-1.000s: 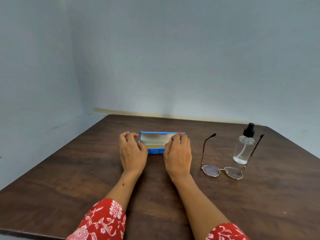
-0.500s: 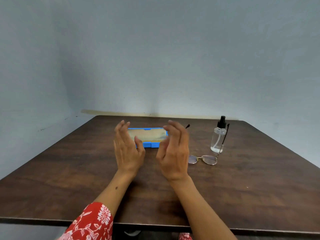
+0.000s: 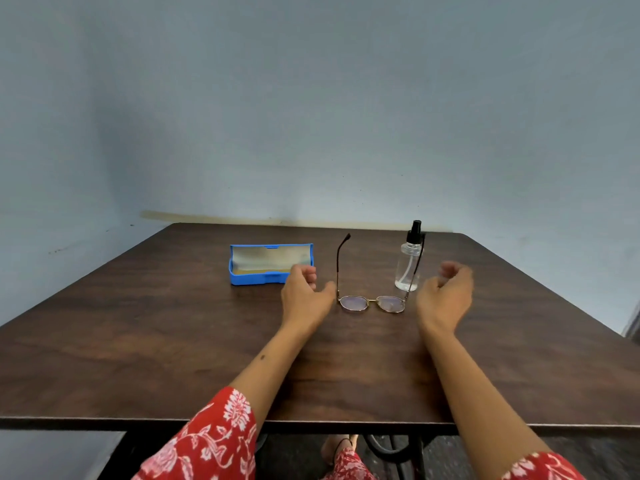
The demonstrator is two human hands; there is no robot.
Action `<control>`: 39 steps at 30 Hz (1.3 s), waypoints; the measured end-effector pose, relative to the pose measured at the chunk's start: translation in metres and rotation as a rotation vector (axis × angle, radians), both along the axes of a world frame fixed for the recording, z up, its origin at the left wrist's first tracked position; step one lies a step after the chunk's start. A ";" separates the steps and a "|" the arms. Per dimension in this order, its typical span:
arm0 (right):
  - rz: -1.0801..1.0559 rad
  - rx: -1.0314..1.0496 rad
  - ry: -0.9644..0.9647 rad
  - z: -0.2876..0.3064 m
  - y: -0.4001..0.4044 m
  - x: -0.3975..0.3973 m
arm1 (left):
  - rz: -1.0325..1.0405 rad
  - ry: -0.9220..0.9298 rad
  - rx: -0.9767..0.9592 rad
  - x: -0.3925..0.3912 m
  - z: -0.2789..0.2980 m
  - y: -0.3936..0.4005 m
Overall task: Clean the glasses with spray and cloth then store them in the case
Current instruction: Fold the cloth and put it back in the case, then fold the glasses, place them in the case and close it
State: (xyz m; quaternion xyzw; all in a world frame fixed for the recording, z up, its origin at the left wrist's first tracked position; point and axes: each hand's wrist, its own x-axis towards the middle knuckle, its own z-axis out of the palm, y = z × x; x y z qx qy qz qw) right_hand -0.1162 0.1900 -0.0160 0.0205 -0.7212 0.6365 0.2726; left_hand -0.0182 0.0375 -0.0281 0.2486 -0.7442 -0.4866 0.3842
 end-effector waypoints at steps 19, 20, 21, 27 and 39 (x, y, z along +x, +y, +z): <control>0.210 0.427 -0.104 -0.023 -0.006 -0.007 | -0.046 -0.057 -0.215 -0.012 -0.009 -0.005; 0.213 0.432 -0.101 -0.023 -0.006 -0.007 | -0.046 -0.055 -0.215 -0.012 -0.009 -0.005; 0.217 0.434 -0.100 -0.023 -0.006 -0.007 | -0.050 -0.053 -0.216 -0.012 -0.009 -0.004; 0.239 0.433 -0.110 -0.022 -0.006 -0.009 | -0.107 -0.084 -0.361 -0.011 -0.008 -0.002; 0.412 0.431 -0.155 -0.014 0.008 -0.017 | -0.244 -0.313 -0.742 -0.013 0.007 -0.006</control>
